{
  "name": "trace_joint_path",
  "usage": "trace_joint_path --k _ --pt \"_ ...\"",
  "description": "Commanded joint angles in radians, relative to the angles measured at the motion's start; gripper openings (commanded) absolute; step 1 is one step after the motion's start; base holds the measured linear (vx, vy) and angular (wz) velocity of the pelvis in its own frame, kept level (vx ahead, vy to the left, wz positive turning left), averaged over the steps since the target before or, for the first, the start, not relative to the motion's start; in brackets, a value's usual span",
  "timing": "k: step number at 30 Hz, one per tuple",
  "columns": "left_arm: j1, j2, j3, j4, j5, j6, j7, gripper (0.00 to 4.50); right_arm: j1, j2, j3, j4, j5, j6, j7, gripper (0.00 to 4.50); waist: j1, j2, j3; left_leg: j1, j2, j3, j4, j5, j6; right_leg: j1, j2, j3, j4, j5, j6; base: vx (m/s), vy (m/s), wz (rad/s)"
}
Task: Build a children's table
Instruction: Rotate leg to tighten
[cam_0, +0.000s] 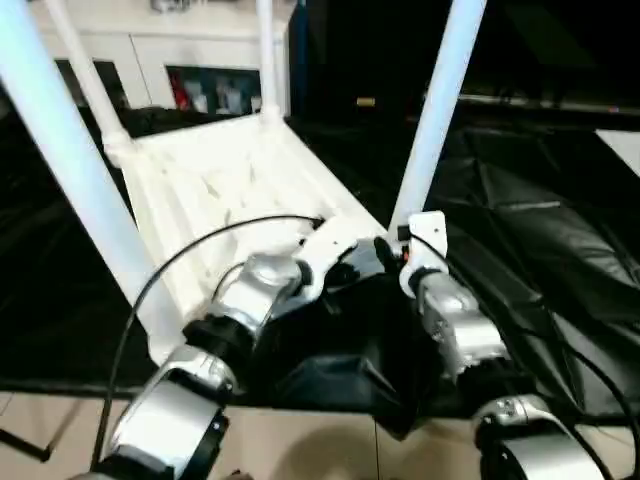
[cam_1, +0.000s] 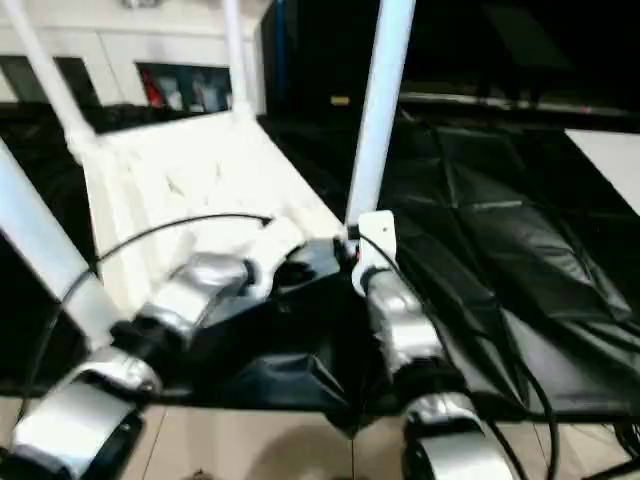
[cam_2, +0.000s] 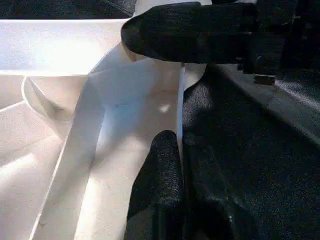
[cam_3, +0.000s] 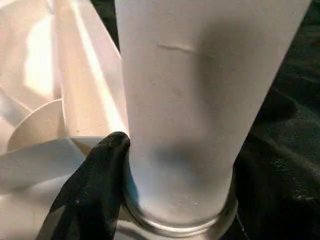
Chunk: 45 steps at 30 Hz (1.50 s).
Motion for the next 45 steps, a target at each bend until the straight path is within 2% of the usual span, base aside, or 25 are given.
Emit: trace_joint_path --k 1,2,3,4,5,7,9,11,12,13,15,16,18,19,20,21,23,26,29,31,37,45 --pt "-0.030 -0.013 0.040 0.027 0.003 -0.011 0.092 0.00 0.005 0.053 0.033 0.038 -0.011 0.018 0.010 2.72 -0.009 -0.005 -0.059 0.009 0.004 -0.006 -0.071 -0.354 0.026 0.035 -0.048 0.024 -0.105 -0.570 -0.057 0.000 0.000 0.00" --pt "-0.030 -0.013 0.040 0.028 0.003 -0.012 0.093 0.00 0.005 0.054 0.033 0.038 -0.011 0.017 0.012 2.72 -0.009 -0.005 -0.059 0.009 0.004 -0.006 -0.071 -0.354 0.026 0.035 -0.048 0.024 -0.105 -0.570 -0.057 0.000 0.000 0.00" --pt "-0.027 -0.010 0.040 0.023 0.002 -0.019 0.082 0.00 0.000 0.059 0.028 0.026 -0.002 0.009 0.033 3.06 -0.011 -0.014 -0.060 0.006 0.004 -0.005 -0.072 -0.357 0.031 0.036 -0.048 0.025 -0.105 -0.566 -0.054 0.000 0.000 0.00" --pt "-0.018 0.000 0.035 0.009 0.004 -0.035 0.062 0.00 0.001 0.057 0.026 0.009 0.009 -0.007 0.069 3.27 -0.011 -0.015 -0.060 0.006 0.005 -0.006 -0.072 -0.355 0.033 0.036 -0.049 0.025 -0.103 -0.567 -0.055 0.000 0.000 0.00" --pt "-0.016 0.003 0.034 0.006 0.003 -0.040 0.055 0.00 0.001 0.055 0.027 0.004 0.010 -0.012 0.078 3.27 -0.011 -0.013 -0.061 0.004 0.005 -0.006 -0.072 -0.350 0.037 0.037 -0.051 0.027 -0.102 -0.565 -0.055 0.000 0.000 0.00" --pt "-0.005 0.022 0.031 -0.010 0.001 -0.057 0.022 0.00 0.004 0.037 0.035 -0.028 0.006 -0.031 0.128 3.58 -0.009 -0.012 -0.060 0.002 0.005 -0.006 -0.073 -0.348 0.041 0.036 -0.052 0.028 -0.102 -0.565 -0.057 0.000 0.000 0.00" --pt "-0.001 0.038 0.029 -0.008 -0.003 -0.093 -0.012 0.00 0.000 0.006 0.042 -0.048 -0.011 -0.048 0.131 3.69 -0.015 -0.014 -0.062 -0.009 0.005 -0.008 -0.075 -0.322 0.041 0.045 -0.054 0.028 -0.099 -0.559 -0.053 0.000 0.000 0.00" --pt "0.003 0.044 0.030 -0.013 -0.007 -0.101 -0.026 0.00 0.001 -0.011 0.044 -0.061 -0.013 -0.048 0.138 3.92 -0.017 -0.014 -0.063 -0.003 0.006 -0.004 -0.072 -0.307 0.043 0.039 -0.053 0.031 -0.098 -0.534 -0.069 0.000 0.000 0.00" --pt "0.011 0.055 0.027 -0.025 -0.013 -0.113 -0.051 0.00 0.004 -0.036 0.051 -0.078 -0.017 -0.049 0.152 4.00 -0.018 -0.018 -0.063 -0.002 0.006 -0.003 -0.071 -0.299 0.046 0.039 -0.051 0.032 -0.097 -0.524 -0.074 0.000 0.000 0.00" --pt "0.025 0.073 0.022 -0.047 -0.017 -0.119 -0.081 0.00 0.015 -0.071 0.056 -0.112 -0.013 -0.039 0.194 4.00 -0.015 -0.018 -0.063 -0.007 0.009 -0.003 -0.072 -0.279 0.056 0.045 -0.052 0.034 -0.090 -0.493 -0.087 0.000 0.000 0.00" --pt "0.051 0.105 0.014 -0.084 -0.027 -0.146 -0.145 0.00 0.035 -0.132 0.064 -0.161 -0.010 -0.029 0.270 4.27 -0.012 -0.018 -0.063 -0.008 0.012 -0.002 -0.073 -0.263 0.066 0.044 -0.053 0.037 -0.086 -0.470 -0.097 0.000 0.000 0.00" --pt "0.067 0.121 0.011 -0.109 -0.038 -0.158 -0.190 0.00 0.052 -0.171 0.078 -0.189 -0.013 -0.034 0.338 4.34 -0.012 -0.021 -0.063 -0.007 0.012 0.001 -0.071 -0.259 0.067 0.043 -0.052 0.039 -0.085 -0.465 -0.098 0.000 0.000 0.00" --pt "0.096 0.151 0.002 -0.149 -0.061 -0.175 -0.271 0.00 0.091 -0.239 0.106 -0.251 0.005 -0.025 0.497 4.45 -0.001 -0.021 -0.064 -0.009 0.015 0.003 -0.071 -0.236 0.082 0.048 -0.054 0.043 -0.078 -0.426 -0.111 0.000 0.000 0.00" --pt "0.110 0.170 -0.006 -0.169 -0.067 -0.177 -0.309 0.00 0.116 -0.284 0.127 -0.291 0.017 -0.020 0.601 4.45 0.001 -0.021 -0.065 -0.010 0.015 0.002 -0.071 -0.232 0.086 0.049 -0.054 0.043 -0.075 -0.416 -0.115 0.000 0.000 0.00" --pt "0.110 0.170 -0.006 -0.169 -0.067 -0.177 -0.309 0.00 0.116 -0.284 0.127 -0.291 0.017 -0.020 0.601 4.45 0.004 -0.024 -0.065 -0.013 0.016 0.002 -0.072 -0.227 0.093 0.053 -0.053 0.042 -0.076 -0.407 -0.115 0.000 0.000 0.00" --pt "0.128 0.199 -0.020 -0.196 -0.076 -0.182 -0.367 0.00 0.147 -0.347 0.162 -0.337 0.033 -0.009 0.729 4.45 0.015 -0.017 -0.072 -0.008 0.021 0.003 -0.069 -0.189 0.098 0.053 -0.054 0.046 -0.063 -0.333 -0.143 0.000 0.000 0.00" --pt "0.143 0.221 -0.026 -0.232 -0.088 -0.166 -0.414 0.00 0.166 -0.398 0.190 -0.361 0.048 -0.014 0.825 4.45 0.018 -0.016 -0.071 -0.012 0.024 0.003 -0.069 -0.163 0.110 0.054 -0.051 0.047 -0.051 -0.247 -0.178 0.000 0.000 0.00" --pt "0.164 0.234 -0.026 -0.287 -0.114 -0.137 -0.471 0.00 0.166 -0.417 0.185 -0.370 0.083 0.008 0.877 4.45 0.021 -0.019 -0.069 -0.010 0.026 0.005 -0.069 -0.174 0.103 0.053 -0.053 0.050 -0.047 -0.241 -0.205 0.000 0.000 0.00" --pt "0.182 0.246 -0.034 -0.338 -0.131 -0.123 -0.525 0.00 0.150 -0.418 0.184 -0.353 0.084 0.004 0.901 4.45 0.024 -0.017 -0.069 -0.006 0.026 0.007 -0.068 -0.185 0.092 0.048 -0.053 0.051 -0.050 -0.262 -0.208 0.000 0.000 0.00" --pt "0.185 0.247 -0.036 -0.347 -0.131 -0.118 -0.530 0.00 0.146 -0.416 0.182 -0.350 0.084 0.007 0.911 4.45 0.025 -0.021 -0.067 -0.005 0.025 0.009 -0.068 -0.188 0.087 0.047 -0.052 0.052 -0.052 -0.274 -0.202 0.000 0.000 0.00" --pt "0.194 0.259 -0.042 -0.368 -0.125 -0.109 -0.542 0.00 0.131 -0.402 0.196 -0.324 0.081 0.008 0.941 4.45 0.026 -0.021 -0.068 -0.010 0.023 0.008 -0.066 -0.175 0.083 0.048 -0.053 0.052 -0.050 -0.277 -0.190 0.000 0.000 0.00" --pt "0.200 0.262 -0.039 -0.379 -0.117 -0.093 -0.542 0.00 0.125 -0.364 0.171 -0.281 0.107 -0.004 0.946 3.67 0.028 -0.021 -0.069 -0.010 0.024 0.007 -0.066 -0.173 0.075 0.048 -0.053 0.052 -0.048 -0.276 -0.187 0.000 0.000 0.00"
